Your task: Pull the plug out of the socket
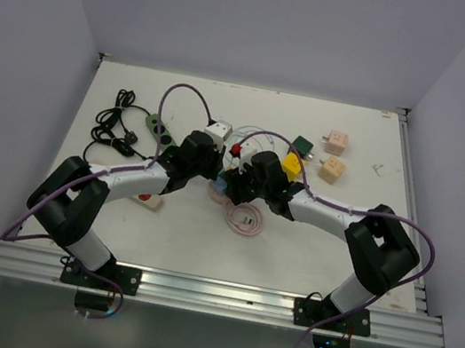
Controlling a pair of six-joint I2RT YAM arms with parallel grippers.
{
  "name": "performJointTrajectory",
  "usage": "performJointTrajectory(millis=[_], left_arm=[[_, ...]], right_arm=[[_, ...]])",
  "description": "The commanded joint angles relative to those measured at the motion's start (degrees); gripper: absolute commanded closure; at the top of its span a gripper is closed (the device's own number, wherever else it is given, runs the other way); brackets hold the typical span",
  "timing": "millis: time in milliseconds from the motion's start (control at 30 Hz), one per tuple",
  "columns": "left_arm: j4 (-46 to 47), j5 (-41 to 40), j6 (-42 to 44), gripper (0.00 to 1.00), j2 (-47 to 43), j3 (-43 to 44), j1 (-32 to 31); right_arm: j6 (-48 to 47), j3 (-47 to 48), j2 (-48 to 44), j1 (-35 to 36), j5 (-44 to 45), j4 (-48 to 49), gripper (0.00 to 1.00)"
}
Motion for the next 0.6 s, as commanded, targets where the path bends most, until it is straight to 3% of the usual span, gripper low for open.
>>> performJointTrajectory(millis=[0, 100, 333, 400, 567], left_arm=[[0.41, -1.57, 1.77, 0.75, 1.19, -2.28, -1.08], [1.72, -1.58, 1.25, 0.79, 1.19, -4.21, -1.34], [5.76, -4.21, -0.42, 0.9, 0.23, -8.78, -3.09], [6.38, -4.65, -1.03, 0.99, 0.14, -9.93, -3.62], [7.17, -6.05, -1.74, 1.0, 0.93, -11.16, -5.21]], right_arm=[[0.87, 2.35, 0.69, -0.79, -2.15, 2.45, 0.47], [1.31, 2.18, 0.86, -1.23, -2.68, 2.71, 0.53], [6.04, 0.16, 0.69, -4.74, -7.15, 6.13, 0.8], [7.1, -0.19, 0.6, -6.33, -9.52, 7.02, 0.83], [9.4, -0.72, 0.86, -8.35, -12.96, 8.78, 0.89]])
